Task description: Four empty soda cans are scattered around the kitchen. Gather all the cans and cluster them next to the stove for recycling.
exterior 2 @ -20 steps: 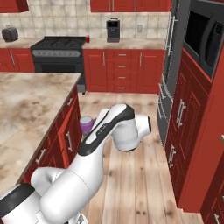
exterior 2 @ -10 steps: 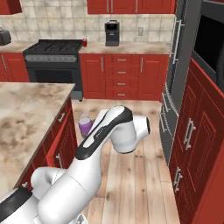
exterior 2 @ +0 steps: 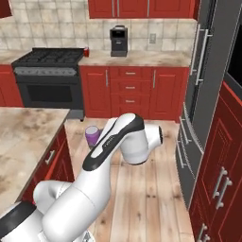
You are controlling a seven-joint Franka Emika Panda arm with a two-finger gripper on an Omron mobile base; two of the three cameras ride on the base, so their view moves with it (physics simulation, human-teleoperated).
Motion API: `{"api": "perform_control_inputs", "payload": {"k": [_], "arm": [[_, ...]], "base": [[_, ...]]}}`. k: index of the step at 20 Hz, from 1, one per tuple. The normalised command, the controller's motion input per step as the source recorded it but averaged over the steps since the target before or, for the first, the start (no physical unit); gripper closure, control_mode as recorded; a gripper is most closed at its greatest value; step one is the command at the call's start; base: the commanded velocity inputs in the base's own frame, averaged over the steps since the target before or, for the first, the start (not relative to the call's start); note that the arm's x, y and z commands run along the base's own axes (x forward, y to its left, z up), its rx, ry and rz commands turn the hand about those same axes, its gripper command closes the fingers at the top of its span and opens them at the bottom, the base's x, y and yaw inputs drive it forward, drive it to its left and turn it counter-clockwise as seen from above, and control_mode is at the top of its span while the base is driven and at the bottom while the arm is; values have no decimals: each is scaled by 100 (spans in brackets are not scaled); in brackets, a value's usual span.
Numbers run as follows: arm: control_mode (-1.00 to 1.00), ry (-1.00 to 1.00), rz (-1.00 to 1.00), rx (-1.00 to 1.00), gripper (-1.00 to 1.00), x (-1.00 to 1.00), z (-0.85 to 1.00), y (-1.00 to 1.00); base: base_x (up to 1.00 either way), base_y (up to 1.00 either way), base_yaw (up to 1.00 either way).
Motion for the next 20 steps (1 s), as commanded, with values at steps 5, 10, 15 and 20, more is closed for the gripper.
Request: {"api": "perform_control_inputs", "payload": {"k": [5,10,15,20], "arm": [[100,0,0,0,100,0,0,0],[100,0,0,0,100,0,0,0],[100,0,0,0,100,0,0,0],[100,0,0,0,100,0,0,0]], "base": [[100,15,0],[100,16,0],[100,16,0],[99,15,0]]}}
